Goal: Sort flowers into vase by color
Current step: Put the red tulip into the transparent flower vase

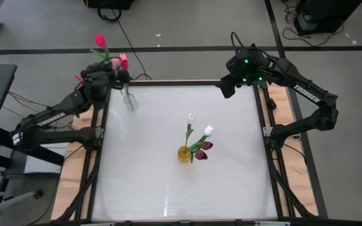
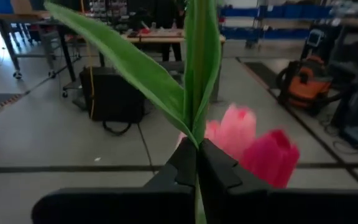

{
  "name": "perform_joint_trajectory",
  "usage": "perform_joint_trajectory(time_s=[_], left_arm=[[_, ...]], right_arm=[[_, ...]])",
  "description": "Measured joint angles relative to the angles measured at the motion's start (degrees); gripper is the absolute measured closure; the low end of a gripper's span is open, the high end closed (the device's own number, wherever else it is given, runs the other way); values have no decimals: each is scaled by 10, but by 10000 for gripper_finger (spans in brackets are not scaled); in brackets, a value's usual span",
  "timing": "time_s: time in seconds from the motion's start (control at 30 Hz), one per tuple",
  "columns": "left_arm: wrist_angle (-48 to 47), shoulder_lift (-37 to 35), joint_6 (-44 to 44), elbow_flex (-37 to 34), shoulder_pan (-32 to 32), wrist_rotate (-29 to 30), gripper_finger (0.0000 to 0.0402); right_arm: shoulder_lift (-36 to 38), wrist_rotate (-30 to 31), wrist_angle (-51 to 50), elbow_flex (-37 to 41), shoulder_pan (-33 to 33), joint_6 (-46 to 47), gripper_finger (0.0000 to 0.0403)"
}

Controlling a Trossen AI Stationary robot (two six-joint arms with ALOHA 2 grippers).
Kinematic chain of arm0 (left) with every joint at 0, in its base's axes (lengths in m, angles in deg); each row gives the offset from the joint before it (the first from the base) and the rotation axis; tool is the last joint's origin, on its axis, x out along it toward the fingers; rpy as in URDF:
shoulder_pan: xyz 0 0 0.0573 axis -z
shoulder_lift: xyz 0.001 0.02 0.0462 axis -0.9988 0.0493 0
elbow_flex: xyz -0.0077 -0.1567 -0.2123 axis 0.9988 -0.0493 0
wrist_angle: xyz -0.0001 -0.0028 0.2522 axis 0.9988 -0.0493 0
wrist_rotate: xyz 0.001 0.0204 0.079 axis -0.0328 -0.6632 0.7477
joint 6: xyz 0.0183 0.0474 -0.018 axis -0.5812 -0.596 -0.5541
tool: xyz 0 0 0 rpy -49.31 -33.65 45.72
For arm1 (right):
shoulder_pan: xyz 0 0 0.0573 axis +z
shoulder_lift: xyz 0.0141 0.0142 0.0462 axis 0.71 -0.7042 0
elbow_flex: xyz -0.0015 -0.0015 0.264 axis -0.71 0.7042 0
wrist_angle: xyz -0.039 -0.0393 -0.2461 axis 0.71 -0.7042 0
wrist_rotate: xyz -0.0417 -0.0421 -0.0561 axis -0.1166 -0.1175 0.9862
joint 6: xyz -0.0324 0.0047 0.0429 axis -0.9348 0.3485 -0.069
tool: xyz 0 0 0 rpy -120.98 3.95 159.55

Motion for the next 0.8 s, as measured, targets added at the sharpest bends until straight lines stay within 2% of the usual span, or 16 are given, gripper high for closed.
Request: perform_joint_trajectory(time_s=[0.1,0.23,0.37,0.6,0.8], left_arm=[[58,9,-32,0,-20,-30,392],[70,27,-39,-1,-34,-61,392],[80,36,-31,-22,-33,-63,392],[182,36,-40,-89,-33,-62,392],[191,36,-40,-107,-21,-62,392]], right_arm=[[0,1,0,0,3,-1,179],[0,2,0,0,6,-2,179],[0,2,-10,0,9,-4,179],[0,2,-36,0,9,-17,179],[0,2,-51,0,9,-20,179]])
